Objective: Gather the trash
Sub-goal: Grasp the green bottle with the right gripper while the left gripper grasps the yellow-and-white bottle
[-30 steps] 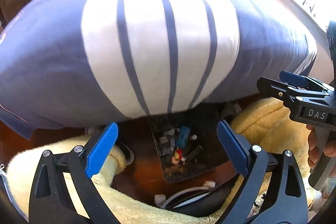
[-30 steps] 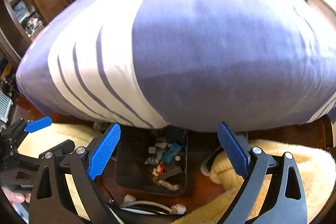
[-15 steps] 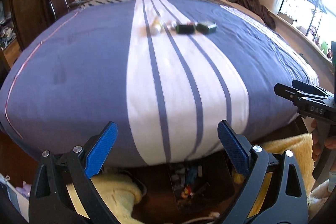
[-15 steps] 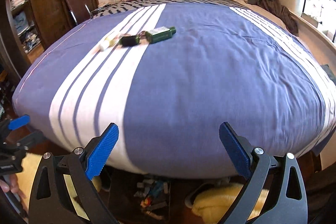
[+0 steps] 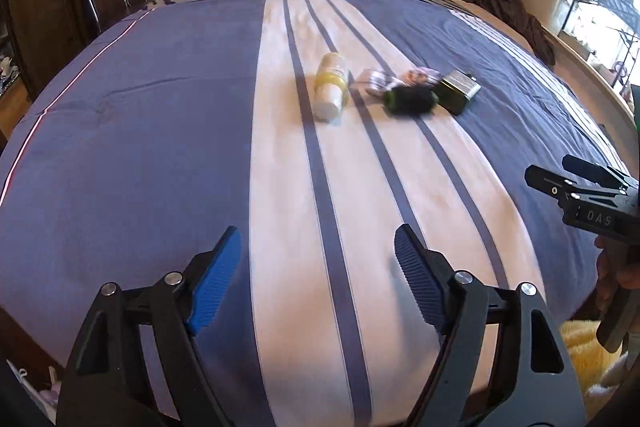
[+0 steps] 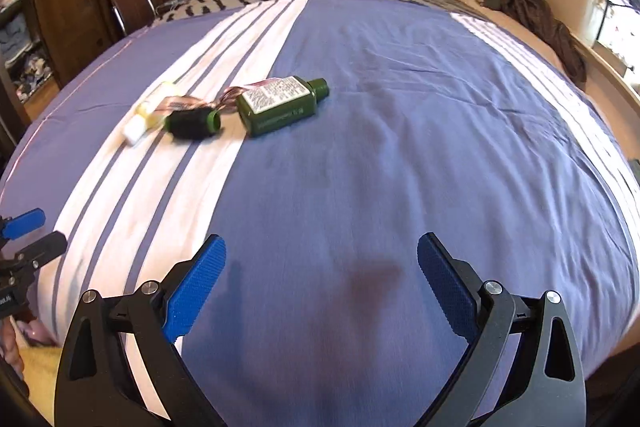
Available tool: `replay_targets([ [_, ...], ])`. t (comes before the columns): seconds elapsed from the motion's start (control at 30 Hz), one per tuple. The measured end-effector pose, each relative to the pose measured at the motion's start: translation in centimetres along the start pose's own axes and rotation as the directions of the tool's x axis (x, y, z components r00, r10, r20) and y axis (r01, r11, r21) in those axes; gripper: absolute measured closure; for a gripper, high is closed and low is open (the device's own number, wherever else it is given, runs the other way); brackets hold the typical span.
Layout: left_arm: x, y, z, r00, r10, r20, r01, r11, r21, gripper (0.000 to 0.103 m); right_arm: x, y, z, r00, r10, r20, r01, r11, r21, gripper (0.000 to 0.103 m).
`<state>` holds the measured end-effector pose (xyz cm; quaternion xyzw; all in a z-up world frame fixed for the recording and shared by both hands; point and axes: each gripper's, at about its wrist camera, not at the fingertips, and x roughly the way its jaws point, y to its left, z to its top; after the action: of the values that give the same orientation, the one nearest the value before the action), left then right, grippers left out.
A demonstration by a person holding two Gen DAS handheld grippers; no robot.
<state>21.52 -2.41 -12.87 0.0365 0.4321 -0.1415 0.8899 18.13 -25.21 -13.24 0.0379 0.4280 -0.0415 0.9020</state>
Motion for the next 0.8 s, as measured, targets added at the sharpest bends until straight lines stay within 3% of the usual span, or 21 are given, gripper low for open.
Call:
replay_targets([
  [0.27,4.7,0.7,5.3,0.999,0.036,-0.023,-0.036,0.999,0.010,0.030,5.5,0.6,4.8,0.998,-0.027,-0.060,0.026,0.999,-0.026,0.006],
  [0.53,8.3,0.1,7.5,0.998,0.034,-0.056,-0.033,0.999,0.020,0.036,8.4,1.1,7.9,0.996,-0.039,-0.078,0.034,0.997,-0.072,0.006],
  [0.8,9.3,-0.4,8.9,0.998,0.011,-0.057,-0.011,1.000,0.008,0.036,9.7,1.7,9.2,0.995,0.030,-0.091,-0.032,0.999,-0.029,0.003],
])
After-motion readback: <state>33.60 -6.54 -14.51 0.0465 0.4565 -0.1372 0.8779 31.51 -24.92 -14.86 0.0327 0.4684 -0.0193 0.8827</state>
